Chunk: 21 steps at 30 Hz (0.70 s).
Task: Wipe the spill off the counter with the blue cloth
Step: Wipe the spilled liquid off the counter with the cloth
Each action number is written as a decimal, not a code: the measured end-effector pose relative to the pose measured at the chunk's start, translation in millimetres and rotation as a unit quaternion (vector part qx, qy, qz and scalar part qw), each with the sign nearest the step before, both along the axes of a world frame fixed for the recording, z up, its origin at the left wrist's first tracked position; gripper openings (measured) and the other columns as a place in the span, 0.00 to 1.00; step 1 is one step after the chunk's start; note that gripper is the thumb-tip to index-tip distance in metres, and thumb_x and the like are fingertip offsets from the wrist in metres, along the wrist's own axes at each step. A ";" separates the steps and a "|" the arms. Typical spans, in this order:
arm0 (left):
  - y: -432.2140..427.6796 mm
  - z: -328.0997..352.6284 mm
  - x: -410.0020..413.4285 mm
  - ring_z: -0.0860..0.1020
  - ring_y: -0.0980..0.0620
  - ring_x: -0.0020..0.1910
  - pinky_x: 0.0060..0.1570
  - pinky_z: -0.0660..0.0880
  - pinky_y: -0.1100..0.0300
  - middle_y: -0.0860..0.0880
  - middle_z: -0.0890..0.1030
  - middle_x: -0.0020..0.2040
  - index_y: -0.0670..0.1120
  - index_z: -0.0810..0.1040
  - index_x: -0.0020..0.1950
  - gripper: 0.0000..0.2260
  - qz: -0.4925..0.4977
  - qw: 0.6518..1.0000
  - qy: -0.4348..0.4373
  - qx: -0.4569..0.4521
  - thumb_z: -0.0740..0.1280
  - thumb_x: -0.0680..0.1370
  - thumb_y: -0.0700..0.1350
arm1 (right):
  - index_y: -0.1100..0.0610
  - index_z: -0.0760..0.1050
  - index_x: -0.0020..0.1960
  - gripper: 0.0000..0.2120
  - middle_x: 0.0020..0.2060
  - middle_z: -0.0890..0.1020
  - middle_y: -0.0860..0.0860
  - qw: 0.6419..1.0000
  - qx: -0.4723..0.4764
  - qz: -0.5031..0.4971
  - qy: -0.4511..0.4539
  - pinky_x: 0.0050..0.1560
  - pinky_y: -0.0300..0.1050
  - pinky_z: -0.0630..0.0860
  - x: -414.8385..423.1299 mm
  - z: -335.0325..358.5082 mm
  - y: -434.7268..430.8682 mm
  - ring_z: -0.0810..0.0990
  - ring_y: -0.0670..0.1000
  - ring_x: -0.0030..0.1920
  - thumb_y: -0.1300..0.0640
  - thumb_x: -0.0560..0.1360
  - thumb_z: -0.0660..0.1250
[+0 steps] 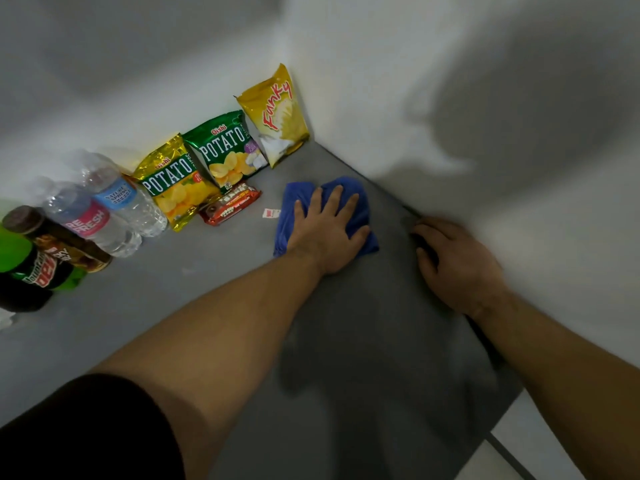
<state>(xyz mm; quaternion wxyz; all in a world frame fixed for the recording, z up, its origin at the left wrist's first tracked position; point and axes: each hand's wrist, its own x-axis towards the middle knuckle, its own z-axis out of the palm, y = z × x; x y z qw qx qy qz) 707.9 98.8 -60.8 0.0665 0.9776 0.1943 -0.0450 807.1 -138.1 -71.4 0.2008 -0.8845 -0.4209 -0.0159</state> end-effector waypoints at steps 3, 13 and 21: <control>-11.5 -6.4 -29.1 0.46 0.43 0.83 0.80 0.45 0.36 0.51 0.50 0.85 0.56 0.50 0.83 0.33 -0.052 0.998 -0.027 0.008 0.45 0.80 0.68 | 0.56 0.78 0.70 0.19 0.69 0.79 0.55 1.000 0.005 0.001 0.007 0.70 0.51 0.72 -2.4 3.1 0.1 0.76 0.58 0.68 0.54 0.80 0.66; 22.7 -2.3 18.3 0.44 0.40 0.83 0.77 0.43 0.30 0.53 0.46 0.85 0.59 0.46 0.82 0.34 0.000 1.000 0.016 0.015 0.45 0.79 0.70 | 0.54 0.80 0.68 0.19 0.67 0.81 0.51 0.999 0.029 -0.025 -0.012 0.68 0.50 0.75 -5.2 -2.1 -2.6 0.78 0.56 0.67 0.51 0.80 0.66; -40.8 -3.1 -16.2 0.46 0.41 0.83 0.78 0.44 0.32 0.52 0.49 0.85 0.59 0.49 0.82 0.32 -0.107 0.994 -0.017 0.009 0.47 0.80 0.69 | 0.56 0.84 0.61 0.13 0.61 0.84 0.54 0.996 0.060 -0.060 -0.006 0.61 0.50 0.78 -12.1 7.7 -11.2 0.81 0.59 0.60 0.56 0.78 0.69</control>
